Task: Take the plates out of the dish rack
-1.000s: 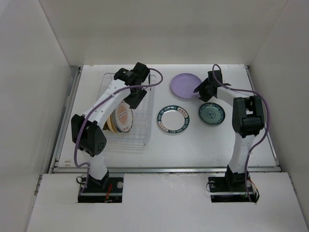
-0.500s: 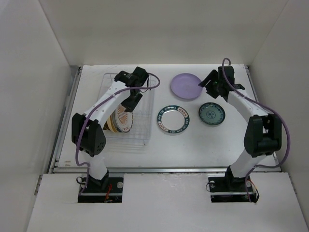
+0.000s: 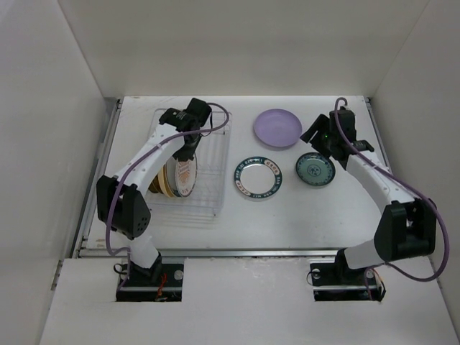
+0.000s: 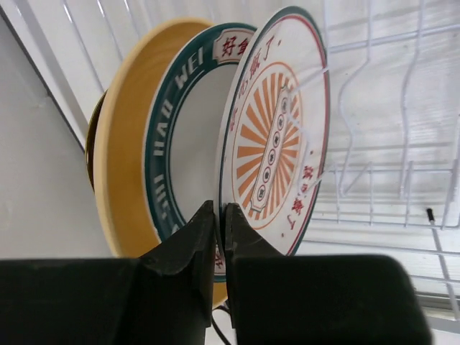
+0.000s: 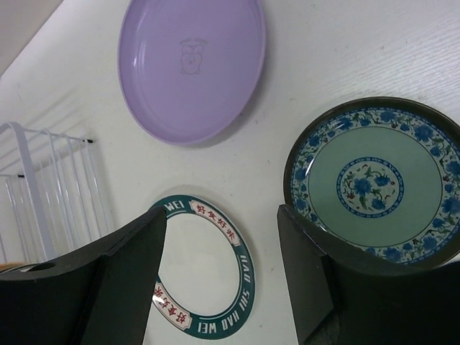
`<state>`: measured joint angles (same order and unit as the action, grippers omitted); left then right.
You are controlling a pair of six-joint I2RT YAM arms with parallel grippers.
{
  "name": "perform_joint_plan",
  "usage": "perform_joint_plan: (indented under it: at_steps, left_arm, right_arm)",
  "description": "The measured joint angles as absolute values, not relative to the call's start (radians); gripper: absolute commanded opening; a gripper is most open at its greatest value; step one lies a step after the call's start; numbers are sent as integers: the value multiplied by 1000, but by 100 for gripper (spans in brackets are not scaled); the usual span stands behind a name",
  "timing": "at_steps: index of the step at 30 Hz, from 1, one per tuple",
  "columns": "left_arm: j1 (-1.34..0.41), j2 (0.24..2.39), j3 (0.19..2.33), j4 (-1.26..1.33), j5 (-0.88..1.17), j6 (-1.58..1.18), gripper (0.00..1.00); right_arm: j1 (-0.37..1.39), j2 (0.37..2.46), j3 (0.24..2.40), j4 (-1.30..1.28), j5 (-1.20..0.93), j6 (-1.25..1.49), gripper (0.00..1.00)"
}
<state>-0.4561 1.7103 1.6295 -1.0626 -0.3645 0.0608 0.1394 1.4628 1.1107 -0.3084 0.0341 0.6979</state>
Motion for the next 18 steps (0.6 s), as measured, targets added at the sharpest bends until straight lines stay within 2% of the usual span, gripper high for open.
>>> perform_joint_plan:
  at_steps: [5,8,13,18]
  left_arm:
    - [-457,1725,1705,-1121,-325,51,0]
    - [-452,1740,1832,-1183,-310,59,0]
    - [-448,1721,2046,-1233,-281,115,0]
    - [-459,1669,2127,-1274,-183,133,0]
  right_arm:
    - [165,1390,1107,-313,50,659,69]
    - [189,1348,1107,-306,16,615,69]
    - [248,1306,1095,-249,-176,514,69]
    - [332,1313,1069,-125,-431,469,72]
